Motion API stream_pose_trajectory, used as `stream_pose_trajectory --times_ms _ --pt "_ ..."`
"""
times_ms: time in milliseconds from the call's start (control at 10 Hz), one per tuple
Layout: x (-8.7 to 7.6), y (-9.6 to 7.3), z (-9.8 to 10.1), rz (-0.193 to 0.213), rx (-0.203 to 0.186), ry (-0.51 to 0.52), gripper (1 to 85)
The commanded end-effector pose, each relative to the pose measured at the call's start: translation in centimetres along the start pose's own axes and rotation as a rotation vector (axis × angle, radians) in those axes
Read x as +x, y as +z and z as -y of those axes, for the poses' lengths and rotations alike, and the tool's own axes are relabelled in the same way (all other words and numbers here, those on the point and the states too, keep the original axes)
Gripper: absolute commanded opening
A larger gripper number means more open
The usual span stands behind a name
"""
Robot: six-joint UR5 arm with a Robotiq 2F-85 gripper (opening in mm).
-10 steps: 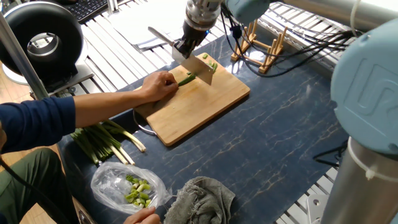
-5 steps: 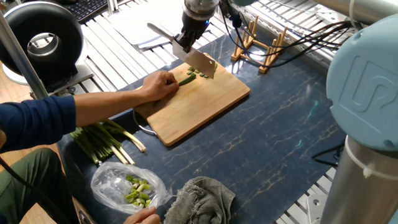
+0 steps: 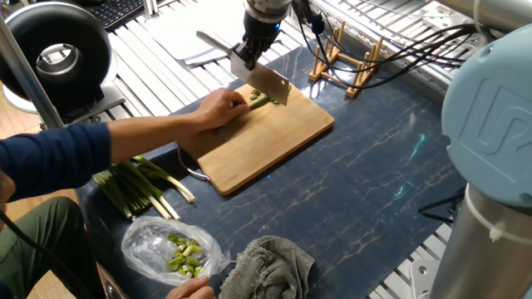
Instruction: Chop the scallions
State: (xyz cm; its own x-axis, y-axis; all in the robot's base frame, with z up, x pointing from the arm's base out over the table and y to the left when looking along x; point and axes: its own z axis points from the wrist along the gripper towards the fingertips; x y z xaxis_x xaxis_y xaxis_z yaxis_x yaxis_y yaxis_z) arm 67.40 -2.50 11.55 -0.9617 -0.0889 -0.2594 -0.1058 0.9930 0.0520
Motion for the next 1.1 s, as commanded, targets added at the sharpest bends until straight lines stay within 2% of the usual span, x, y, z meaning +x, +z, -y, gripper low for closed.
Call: stream_pose_trajectory --times_ms 0,200,300,1000 --pt "0.0 0.7 0.9 0.026 -0.003 0.03 1.3" --pt "0.8 1.5 1.8 0.043 -0.007 0.039 1.3" --pt "1.5 1.8 1.6 0.037 -0.019 0.057 1.3" --pt "2.8 3.0 0.6 0.046 0.004 0.066 1.3"
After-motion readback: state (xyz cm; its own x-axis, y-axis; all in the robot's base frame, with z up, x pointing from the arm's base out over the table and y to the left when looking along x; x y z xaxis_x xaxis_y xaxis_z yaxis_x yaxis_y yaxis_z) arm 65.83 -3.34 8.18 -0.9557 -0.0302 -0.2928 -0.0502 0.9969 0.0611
